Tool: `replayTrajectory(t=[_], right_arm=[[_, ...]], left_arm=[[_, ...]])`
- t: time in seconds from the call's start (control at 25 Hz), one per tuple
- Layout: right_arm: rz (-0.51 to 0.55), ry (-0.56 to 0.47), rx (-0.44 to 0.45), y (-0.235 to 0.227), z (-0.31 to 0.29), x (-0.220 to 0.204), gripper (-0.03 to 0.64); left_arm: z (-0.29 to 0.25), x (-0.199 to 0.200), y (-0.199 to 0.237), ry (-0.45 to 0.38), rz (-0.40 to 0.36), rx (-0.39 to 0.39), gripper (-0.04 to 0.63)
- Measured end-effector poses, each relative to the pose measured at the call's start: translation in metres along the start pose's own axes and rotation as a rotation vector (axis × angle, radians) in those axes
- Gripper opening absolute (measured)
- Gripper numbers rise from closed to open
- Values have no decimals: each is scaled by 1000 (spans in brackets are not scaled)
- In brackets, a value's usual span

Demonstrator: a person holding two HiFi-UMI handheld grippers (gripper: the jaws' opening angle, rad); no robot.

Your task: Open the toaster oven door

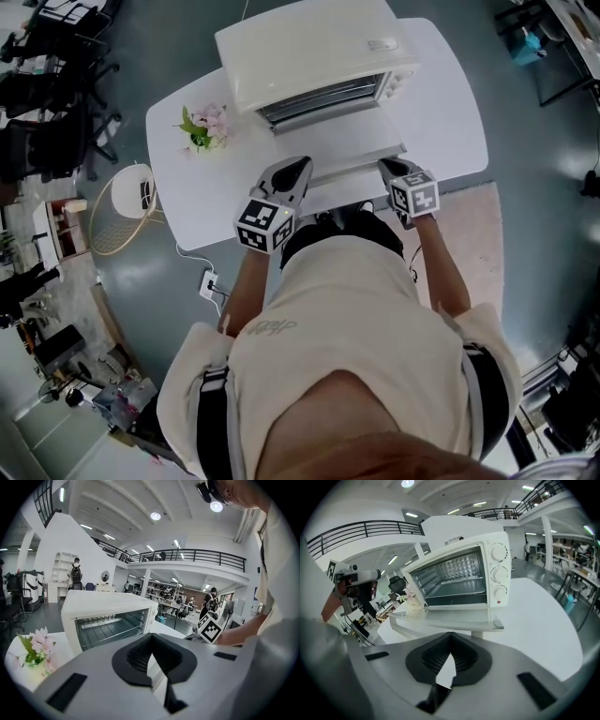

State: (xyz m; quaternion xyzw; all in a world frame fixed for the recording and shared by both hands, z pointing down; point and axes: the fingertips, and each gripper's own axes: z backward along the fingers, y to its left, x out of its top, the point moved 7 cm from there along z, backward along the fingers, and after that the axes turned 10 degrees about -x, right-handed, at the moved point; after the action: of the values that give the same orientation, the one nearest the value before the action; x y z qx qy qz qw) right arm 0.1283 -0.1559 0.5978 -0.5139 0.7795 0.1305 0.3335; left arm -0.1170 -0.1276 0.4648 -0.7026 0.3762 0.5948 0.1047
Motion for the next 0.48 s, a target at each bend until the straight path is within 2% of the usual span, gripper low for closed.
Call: replayTrajectory(t=[0.16, 0.32, 0.48], right_arm=[[19, 33, 51, -5, -7, -17, 6], [-6, 54, 96, -9, -14, -32, 6], [-2, 74, 116, -11, -21, -48, 6]], left_arm=[[-8, -4, -11, 35, 1, 15, 18], [-14, -9, -19, 54, 1, 38, 18], [-18, -13, -29, 70, -1, 58, 18]])
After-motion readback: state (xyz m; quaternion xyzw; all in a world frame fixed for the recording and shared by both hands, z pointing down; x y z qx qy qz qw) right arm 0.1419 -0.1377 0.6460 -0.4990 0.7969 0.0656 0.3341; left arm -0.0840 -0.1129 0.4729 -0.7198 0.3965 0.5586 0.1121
